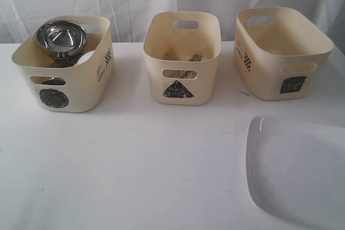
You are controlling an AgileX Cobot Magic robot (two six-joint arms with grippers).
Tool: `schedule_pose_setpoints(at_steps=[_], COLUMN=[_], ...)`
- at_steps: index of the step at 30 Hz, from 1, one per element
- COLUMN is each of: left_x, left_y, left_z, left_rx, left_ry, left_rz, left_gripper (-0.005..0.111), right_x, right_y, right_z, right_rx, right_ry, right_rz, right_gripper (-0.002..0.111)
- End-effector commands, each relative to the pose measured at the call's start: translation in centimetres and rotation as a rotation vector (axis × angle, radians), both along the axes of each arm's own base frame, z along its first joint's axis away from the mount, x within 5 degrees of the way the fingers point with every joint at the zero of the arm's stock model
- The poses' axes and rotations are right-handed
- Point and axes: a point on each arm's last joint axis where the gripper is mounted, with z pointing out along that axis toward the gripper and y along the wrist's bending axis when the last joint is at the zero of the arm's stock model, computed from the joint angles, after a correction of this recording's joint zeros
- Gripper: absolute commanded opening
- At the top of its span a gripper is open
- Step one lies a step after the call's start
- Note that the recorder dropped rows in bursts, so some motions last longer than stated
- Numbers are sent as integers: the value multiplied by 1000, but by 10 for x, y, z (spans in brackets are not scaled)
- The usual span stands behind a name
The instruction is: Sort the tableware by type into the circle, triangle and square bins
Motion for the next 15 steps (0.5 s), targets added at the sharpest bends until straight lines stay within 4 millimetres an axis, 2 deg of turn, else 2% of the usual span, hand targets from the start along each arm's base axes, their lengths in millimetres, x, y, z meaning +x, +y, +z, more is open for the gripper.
schedule_pose_setpoints(at_steps=[1,11,15], left_x=[0,0,0], left_y=[0,0,0], left_z=[-2,-2,-2], left_rx=[-6,-6,-6], left_ry=[4,4,4], left_rz=[-4,-4,-4], left_gripper=[36,36,36], right_x=[-1,0,1], right_y=[-6,-13,-15], right_z=[3,4,-3], right_rx=[-18,-34,-12], right_ry=[-33,-63,-27], right_rz=[-9,-9,-23], right_gripper=[47,47,47])
